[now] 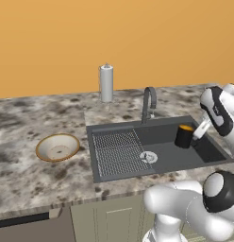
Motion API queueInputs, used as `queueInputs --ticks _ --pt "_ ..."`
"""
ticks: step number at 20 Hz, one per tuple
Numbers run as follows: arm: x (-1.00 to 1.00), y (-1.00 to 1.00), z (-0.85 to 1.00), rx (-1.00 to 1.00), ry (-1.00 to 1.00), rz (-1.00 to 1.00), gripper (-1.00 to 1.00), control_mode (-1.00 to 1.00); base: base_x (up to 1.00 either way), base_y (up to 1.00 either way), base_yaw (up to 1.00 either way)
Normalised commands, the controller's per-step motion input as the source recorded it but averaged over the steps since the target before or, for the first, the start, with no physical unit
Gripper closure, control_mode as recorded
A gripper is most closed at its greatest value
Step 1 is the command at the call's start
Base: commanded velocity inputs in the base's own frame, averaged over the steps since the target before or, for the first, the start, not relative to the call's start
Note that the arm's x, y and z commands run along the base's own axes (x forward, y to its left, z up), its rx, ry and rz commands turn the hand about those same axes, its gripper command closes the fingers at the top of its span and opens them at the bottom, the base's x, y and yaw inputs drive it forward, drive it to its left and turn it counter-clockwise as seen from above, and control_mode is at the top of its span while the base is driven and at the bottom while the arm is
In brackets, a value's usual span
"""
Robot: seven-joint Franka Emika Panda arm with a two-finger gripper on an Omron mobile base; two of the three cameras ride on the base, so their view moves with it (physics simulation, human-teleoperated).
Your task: Pick the mug and place it in the sink. Pick the bowl and place it in the open cabinet and then close the cabinet.
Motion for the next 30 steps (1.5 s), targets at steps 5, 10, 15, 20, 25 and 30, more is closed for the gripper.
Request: queueInputs --ticks 5,10,15,20,25,30 --pt "0.16 -0.31 -0.23 -0.13 -0.04 0.0 1.0 -1.0 0.0 0.0 0.0" --pt "0.03 -0.2 -0.29 -0.1 -0.08 0.0 1.0 -1.0 0.0 0.0 0.0" --pt "0.19 -0.02 -0.23 -0.1 -0.03 0.0 1.0 -1.0 0.0 0.0 0.0" --pt "0.25 -0.01 -0.11 -0.03 0.0 0.0 1.0 -1.0 0.0 0.0 0.0" --pt "0.24 -0.06 -0.11 0.0 0.0 0.0 1.0 -1.0 0.0 0.0 0.0" --pt "0.21 -0.06 -0.14 0.0 0.0 0.0 1.0 -1.0 0.0 0.0 0.0"
